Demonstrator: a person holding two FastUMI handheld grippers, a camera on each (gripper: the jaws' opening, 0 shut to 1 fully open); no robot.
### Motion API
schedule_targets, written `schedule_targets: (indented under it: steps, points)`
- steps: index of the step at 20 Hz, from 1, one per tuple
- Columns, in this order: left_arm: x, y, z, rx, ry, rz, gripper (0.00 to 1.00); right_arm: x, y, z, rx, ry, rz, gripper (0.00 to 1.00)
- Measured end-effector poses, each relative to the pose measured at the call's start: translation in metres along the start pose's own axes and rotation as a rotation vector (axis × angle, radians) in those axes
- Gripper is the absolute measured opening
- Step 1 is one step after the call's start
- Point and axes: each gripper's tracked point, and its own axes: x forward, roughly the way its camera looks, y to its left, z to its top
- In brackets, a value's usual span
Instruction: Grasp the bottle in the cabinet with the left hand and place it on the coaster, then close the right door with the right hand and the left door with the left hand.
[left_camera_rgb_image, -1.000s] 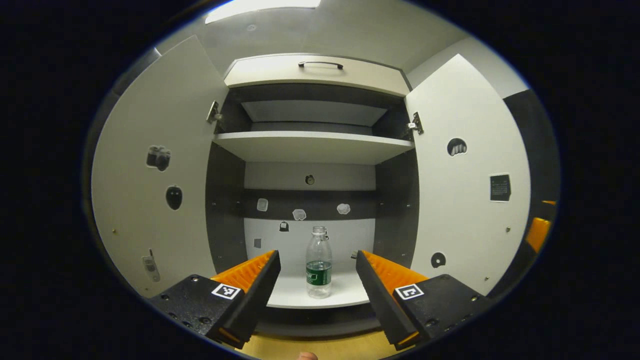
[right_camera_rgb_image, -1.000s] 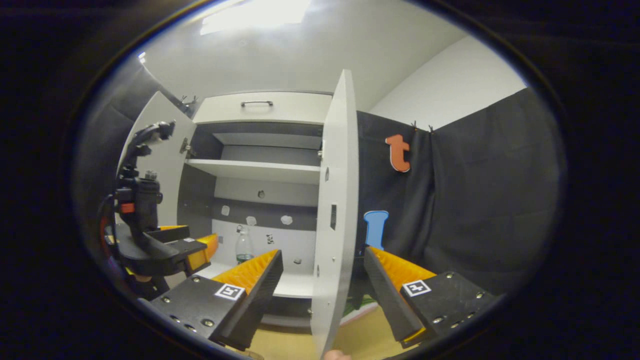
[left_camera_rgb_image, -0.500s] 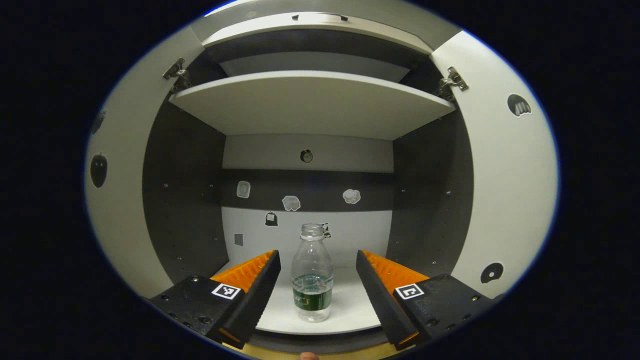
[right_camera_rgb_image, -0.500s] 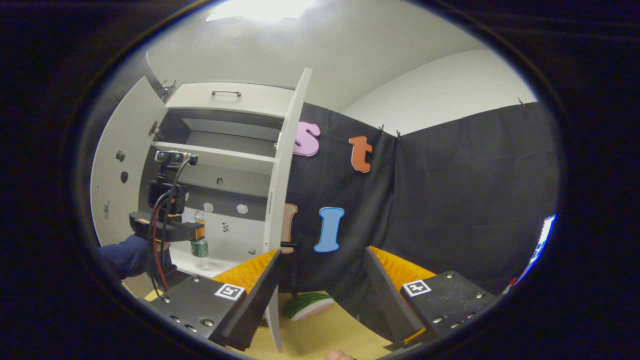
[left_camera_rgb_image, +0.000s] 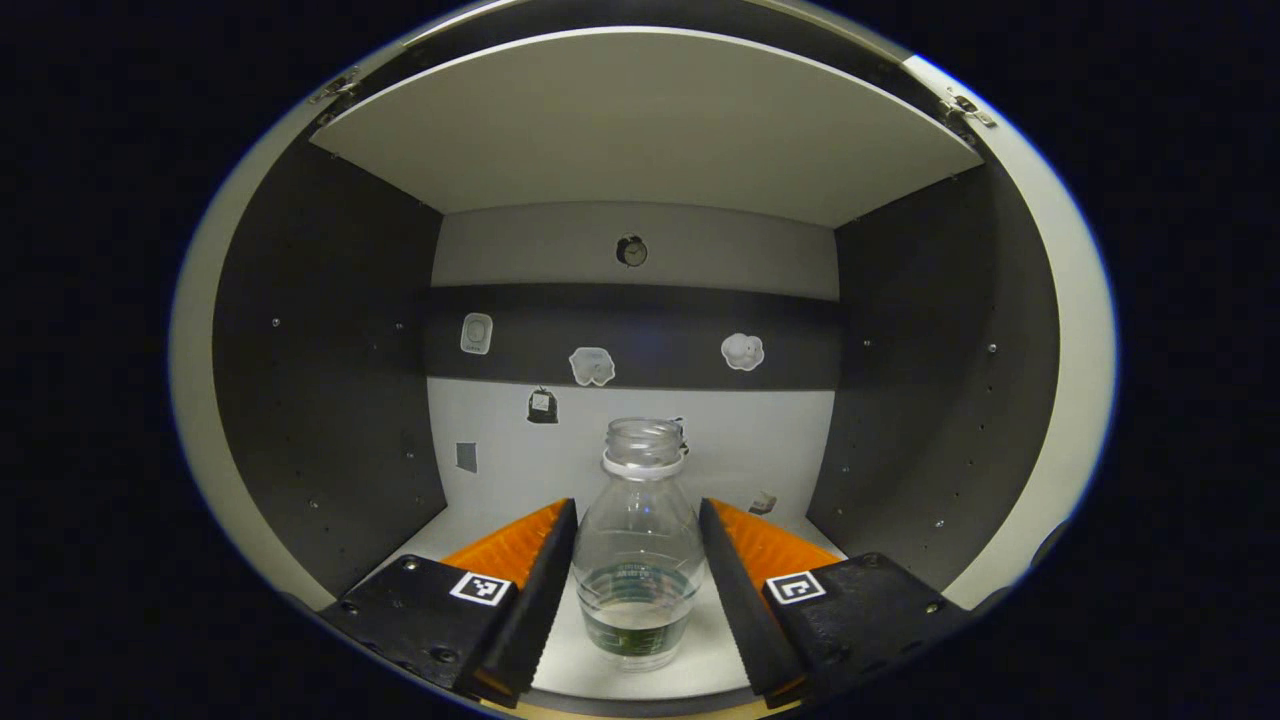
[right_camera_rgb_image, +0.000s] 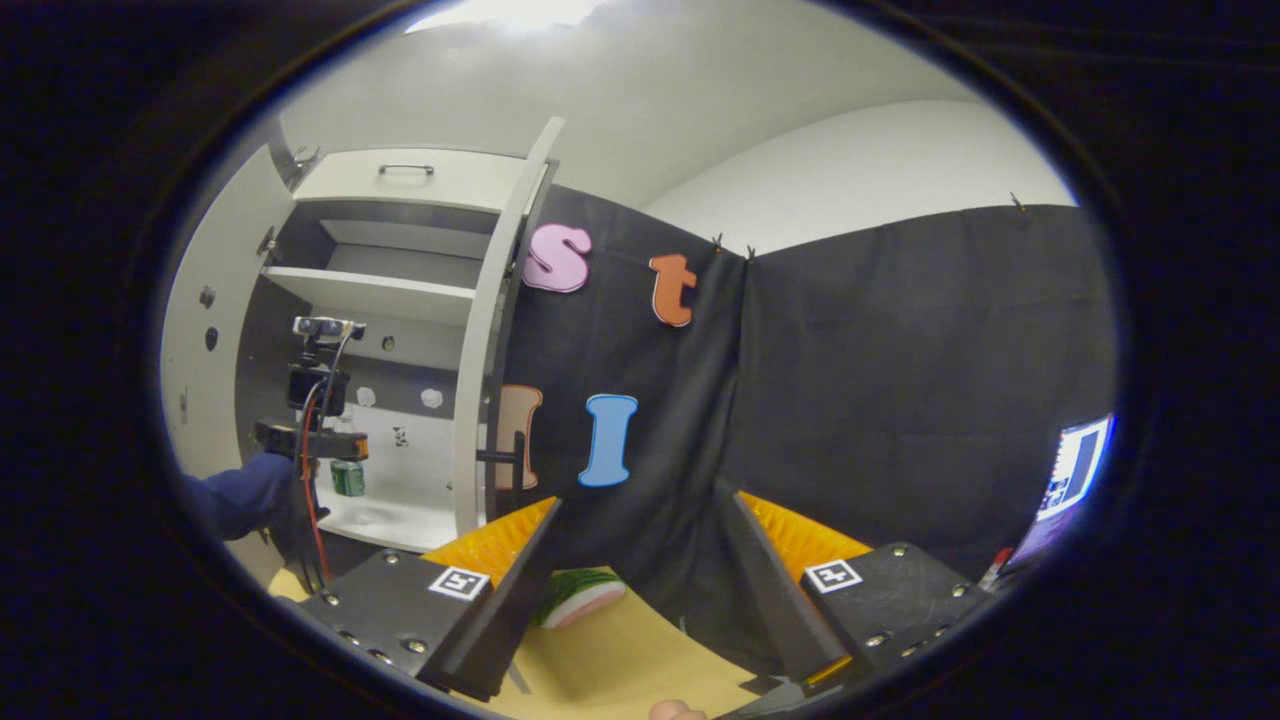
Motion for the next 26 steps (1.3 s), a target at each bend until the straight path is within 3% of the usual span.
schedule_targets:
  steps: [5, 6, 13, 20, 26]
  points:
    - [-0.025, -0.005, 0.003, -0.049, 0.02, -0.084, 0.76, -0.003, -0.002, 0.004, 0.003, -0.015, 0.003, 0.95]
    - [-0.036, -0.008, 0.005, -0.06, 0.028, -0.116, 0.76, -0.003, -0.002, 0.006, 0.005, -0.019, 0.008, 0.99]
    - [-0.124, -0.01, -0.002, -0.112, 0.076, -0.252, 0.76, -0.002, 0.005, 0.017, 0.037, -0.036, 0.085, 0.99]
    - [-0.195, -0.002, -0.075, -0.106, 0.166, -0.319, 0.76, 0.008, 0.02, 0.025, 0.043, -0.056, 0.153, 0.99]
    - [-0.232, -0.02, -0.147, -0.129, 0.203, -0.424, 0.76, 0.015, 0.026, 0.027, 0.018, -0.064, 0.17, 0.99]
